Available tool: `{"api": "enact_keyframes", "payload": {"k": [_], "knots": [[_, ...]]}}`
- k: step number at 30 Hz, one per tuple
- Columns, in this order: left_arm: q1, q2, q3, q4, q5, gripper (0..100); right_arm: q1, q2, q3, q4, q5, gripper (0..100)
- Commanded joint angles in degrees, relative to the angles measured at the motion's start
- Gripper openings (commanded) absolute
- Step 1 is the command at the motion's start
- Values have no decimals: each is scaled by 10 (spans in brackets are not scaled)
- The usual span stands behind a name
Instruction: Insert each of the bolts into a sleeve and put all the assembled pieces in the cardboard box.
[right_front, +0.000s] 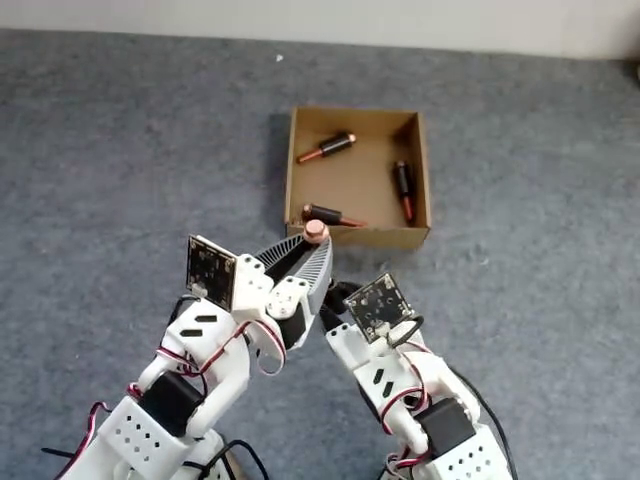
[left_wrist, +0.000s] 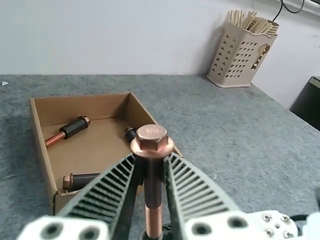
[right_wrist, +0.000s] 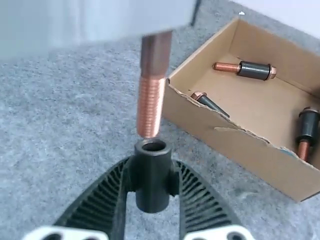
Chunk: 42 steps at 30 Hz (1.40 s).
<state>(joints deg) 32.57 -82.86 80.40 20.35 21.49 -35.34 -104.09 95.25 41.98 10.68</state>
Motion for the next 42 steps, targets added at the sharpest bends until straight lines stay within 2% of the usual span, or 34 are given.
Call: {"api": "enact_keyframes", "payload": {"k": [1,7,11,19,27,38,42], "knots": [[15,-7,-31,-8,2,5,-8,-12,-29,0,4,5],[25,-11,-70,44,2,5,-7,-12,-45,7,3,5],[25,-73,-117,87,3,5,-6,-12,-72,7,3,5],[29,-199,-121,90,2,5,-7,-12,-156,6,3,5],[29,-202,-116,91,2,5,-66,-12,-192,6,5,5],[24,-206,-96,101,0,5,-66,-12,-212,5,6,5],[0,-202,-95,100,0,5,-66,-12,-212,5,6,5]]}}
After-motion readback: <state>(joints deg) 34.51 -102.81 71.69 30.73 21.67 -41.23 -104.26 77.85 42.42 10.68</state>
